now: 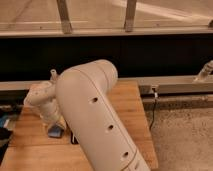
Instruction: Place the white sponge in the ceramic bowl
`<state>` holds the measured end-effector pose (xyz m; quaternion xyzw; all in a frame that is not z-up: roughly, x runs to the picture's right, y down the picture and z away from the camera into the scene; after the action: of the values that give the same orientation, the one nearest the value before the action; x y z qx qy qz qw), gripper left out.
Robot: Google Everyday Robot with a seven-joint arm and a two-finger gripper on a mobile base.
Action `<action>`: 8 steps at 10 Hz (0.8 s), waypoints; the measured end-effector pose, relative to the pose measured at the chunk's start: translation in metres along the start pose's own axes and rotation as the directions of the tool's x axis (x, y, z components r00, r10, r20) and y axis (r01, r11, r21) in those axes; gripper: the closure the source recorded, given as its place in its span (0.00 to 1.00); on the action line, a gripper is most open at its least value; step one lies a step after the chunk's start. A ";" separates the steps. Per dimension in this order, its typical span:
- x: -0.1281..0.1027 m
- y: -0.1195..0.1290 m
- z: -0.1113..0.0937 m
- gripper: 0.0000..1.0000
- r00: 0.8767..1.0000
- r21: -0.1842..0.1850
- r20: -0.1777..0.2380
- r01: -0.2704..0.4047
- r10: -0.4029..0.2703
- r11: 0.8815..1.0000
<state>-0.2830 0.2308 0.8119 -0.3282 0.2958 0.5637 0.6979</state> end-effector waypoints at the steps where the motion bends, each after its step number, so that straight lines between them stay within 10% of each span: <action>1: 0.002 0.002 -0.001 0.70 1.000 -0.008 0.003 0.015 -0.015 1.000; 4: 0.006 0.001 -0.001 0.97 1.000 -0.018 0.006 0.030 -0.030 0.999; 8: 0.009 0.003 -0.034 1.00 0.998 -0.087 0.046 0.051 -0.047 0.995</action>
<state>-0.2854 0.2092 0.7836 -0.3534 0.2470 0.5661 0.7025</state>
